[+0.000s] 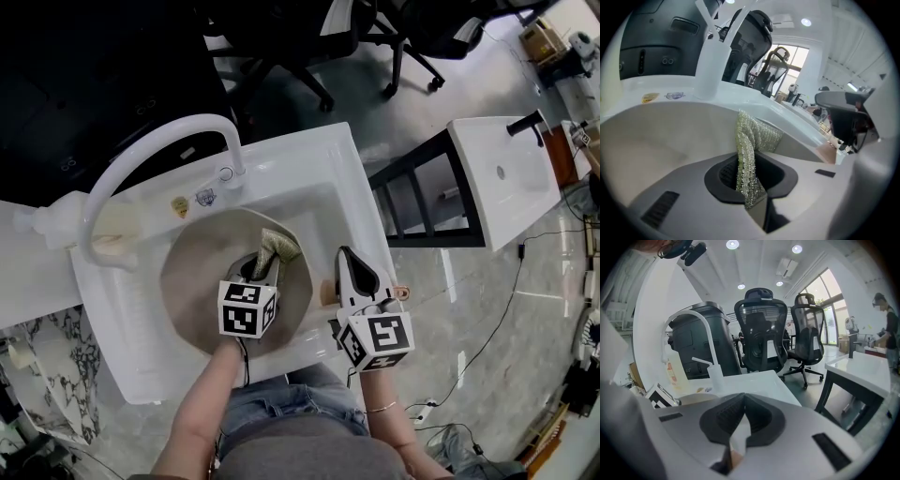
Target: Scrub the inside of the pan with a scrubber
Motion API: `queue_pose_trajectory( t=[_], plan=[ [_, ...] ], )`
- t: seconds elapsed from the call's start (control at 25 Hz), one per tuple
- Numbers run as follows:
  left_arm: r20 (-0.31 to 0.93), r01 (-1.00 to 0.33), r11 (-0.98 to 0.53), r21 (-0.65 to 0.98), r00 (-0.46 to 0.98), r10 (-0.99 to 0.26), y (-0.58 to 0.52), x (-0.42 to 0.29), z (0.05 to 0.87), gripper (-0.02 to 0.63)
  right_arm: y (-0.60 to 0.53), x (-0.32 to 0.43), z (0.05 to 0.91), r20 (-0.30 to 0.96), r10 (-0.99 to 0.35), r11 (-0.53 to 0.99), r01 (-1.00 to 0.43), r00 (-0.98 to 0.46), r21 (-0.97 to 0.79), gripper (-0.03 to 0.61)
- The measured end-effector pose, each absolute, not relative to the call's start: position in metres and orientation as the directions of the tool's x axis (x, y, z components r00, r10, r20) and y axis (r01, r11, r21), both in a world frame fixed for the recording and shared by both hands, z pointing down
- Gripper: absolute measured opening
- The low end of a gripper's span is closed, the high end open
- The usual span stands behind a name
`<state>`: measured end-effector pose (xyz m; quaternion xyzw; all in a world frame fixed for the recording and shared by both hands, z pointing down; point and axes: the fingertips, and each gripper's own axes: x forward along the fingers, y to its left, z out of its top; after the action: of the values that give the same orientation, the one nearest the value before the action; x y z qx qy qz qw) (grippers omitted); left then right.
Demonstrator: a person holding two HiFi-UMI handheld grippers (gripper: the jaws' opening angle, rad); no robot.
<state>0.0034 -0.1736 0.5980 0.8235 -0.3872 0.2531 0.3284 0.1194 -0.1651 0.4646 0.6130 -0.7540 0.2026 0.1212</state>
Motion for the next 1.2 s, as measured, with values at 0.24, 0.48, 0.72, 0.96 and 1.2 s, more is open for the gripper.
queue_pose_trajectory(
  t=[0.24, 0.48, 0.72, 0.96, 1.2],
  plan=[
    [0.696, -0.848, -0.442, 0.292, 0.505, -0.511, -0.19, -0.015, 0.609, 0.071, -0.172, 0.117, 0.469, 0.44, -0.866, 0.184, -0.969, -0.239, -0.163, 0.011],
    [0.706, -0.887, -0.411, 0.211, 0.429, -0.563, -0.207, -0.03, 0.61, 0.071, -0.174, 0.103, 0.477, 0.462, -0.84, 0.224, -0.958, -0.283, -0.178, 0.011],
    [0.709, -0.942, -0.323, 0.094, 0.291, -0.642, -0.231, -0.069, 0.607, 0.072, -0.173, 0.088, 0.475, 0.461, -0.826, 0.269, -0.945, -0.325, -0.183, 0.011],
    [0.706, -0.98, -0.198, 0.015, 0.151, -0.692, -0.237, -0.105, 0.602, 0.074, -0.17, 0.077, 0.475, 0.468, -0.81, 0.303, -0.935, -0.354, -0.184, 0.011],
    [0.712, -0.999, -0.038, -0.013, 0.017, -0.702, -0.231, -0.143, 0.598, 0.074, -0.165, 0.067, 0.471, 0.459, -0.803, 0.334, -0.925, -0.38, -0.18, 0.011]
  ],
)
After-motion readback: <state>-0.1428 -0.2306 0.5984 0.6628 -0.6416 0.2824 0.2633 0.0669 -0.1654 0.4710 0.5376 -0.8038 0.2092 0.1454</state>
